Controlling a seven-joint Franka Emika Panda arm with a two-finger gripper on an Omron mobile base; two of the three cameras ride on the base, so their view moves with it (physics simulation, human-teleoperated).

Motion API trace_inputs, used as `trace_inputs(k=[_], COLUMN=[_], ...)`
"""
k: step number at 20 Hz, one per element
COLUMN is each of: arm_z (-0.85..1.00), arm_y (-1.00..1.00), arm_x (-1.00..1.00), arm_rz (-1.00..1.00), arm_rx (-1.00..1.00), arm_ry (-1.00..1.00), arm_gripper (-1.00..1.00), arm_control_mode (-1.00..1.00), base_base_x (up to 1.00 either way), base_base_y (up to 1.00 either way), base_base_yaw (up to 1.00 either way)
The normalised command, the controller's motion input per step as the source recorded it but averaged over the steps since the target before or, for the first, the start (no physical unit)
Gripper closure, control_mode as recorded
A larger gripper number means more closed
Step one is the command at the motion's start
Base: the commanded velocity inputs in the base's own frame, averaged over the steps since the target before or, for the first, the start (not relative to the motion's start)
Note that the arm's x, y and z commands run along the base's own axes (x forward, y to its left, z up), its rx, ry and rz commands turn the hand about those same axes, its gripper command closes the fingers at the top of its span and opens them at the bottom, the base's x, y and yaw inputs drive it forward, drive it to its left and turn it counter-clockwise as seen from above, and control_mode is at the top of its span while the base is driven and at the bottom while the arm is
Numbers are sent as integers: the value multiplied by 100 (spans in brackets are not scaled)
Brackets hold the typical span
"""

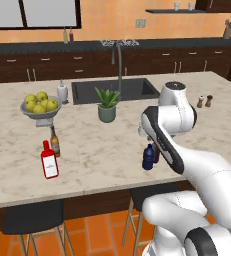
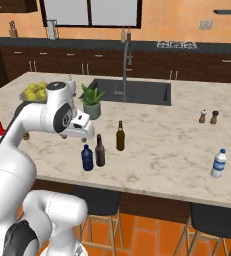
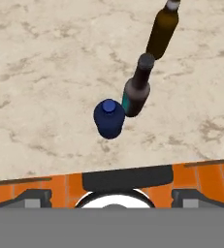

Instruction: Move the plastic bottles in the middle to the plastics group, and the glass bottles in the middle to the glass group.

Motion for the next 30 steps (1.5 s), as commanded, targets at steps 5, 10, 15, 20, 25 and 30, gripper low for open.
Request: trace_inputs(k=[5,10,15,20,25,30], arm_z=[-50,-34,-28,-24,-29,-26], arm_y=[0,0,0,0,0,0], arm_x=[30,62,60,10,18,14], arm_rz=[-16,-16,-10,-3,-1,-1], arm_rx=[0,0,1,7,3,0], arm_ry=[-6,-1,0,0,0,0], arm_gripper=[-100,-100,-100,-100,-100,-100], arm_control_mode=[-100,-100,-100,-100,-100,-100], base_base_x=[0,0,0,0,0,0], base_base_y=[0,0,0,0,0,0], base_base_yaw=[0,0,0,0,0,0])
